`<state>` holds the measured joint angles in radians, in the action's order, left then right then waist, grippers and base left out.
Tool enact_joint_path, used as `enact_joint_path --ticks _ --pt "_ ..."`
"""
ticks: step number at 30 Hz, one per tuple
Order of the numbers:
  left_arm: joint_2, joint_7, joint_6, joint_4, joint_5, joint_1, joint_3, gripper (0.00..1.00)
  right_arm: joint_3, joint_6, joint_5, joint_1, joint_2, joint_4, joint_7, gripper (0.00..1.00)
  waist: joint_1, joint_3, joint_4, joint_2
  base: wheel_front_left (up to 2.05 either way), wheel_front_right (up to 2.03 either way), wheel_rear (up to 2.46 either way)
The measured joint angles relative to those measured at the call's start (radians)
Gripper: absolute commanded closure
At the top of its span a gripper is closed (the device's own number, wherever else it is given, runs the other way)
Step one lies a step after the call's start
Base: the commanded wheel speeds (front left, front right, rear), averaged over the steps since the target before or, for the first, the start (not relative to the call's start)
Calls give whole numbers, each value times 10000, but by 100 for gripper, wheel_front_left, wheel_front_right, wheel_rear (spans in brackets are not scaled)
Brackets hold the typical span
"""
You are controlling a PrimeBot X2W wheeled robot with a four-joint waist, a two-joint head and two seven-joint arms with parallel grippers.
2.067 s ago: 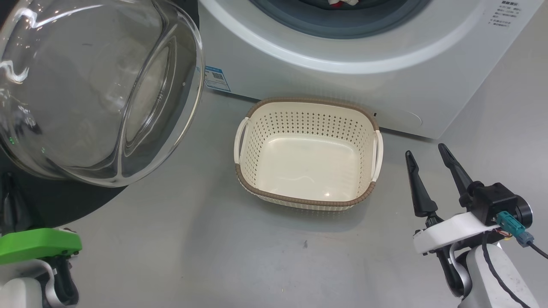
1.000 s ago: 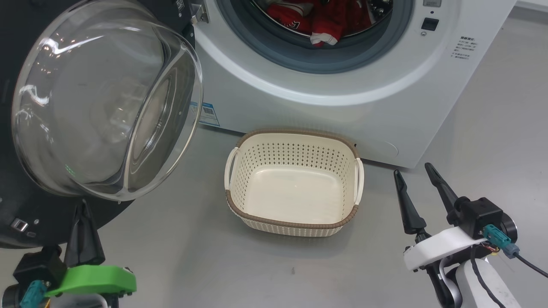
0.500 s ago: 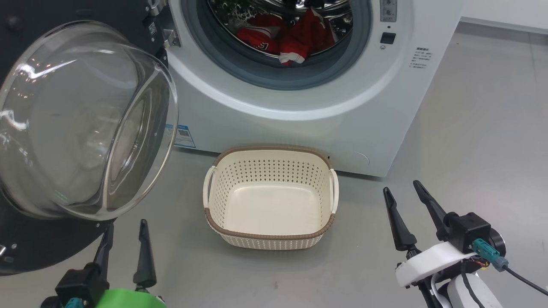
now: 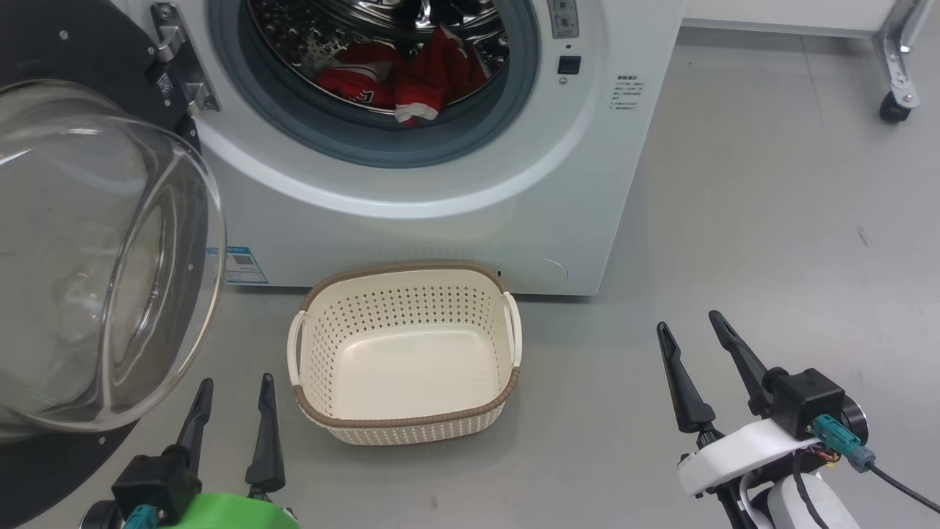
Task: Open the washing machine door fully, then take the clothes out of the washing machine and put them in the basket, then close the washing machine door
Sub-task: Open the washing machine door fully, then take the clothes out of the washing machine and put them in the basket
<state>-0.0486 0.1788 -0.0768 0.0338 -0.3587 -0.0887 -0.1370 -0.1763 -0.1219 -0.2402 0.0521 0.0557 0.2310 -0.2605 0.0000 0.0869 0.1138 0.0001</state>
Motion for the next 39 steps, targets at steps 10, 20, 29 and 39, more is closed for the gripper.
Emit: enact_joint_path --ticks 10,20,29,39 --pt "-12 -238 2 -171 86 -44 -188 0 107 13 -33 -249 -38 -198 0 0 0 -3 -1050 0 0 0 0" --pt "-17 -449 0 -268 157 -52 -301 0 284 104 -46 -446 -73 -378 0 0 0 31 -1464 0 0 0 0" --pt "-19 -500 -15 -324 171 -59 -305 0 336 105 -59 -466 -90 -491 0 0 0 17 -1523 0 0 0 0" --pt "-19 -556 -19 -378 259 -113 -322 0 362 111 -59 -610 -104 -537 0 0 0 -18 -1528 0 0 0 0"
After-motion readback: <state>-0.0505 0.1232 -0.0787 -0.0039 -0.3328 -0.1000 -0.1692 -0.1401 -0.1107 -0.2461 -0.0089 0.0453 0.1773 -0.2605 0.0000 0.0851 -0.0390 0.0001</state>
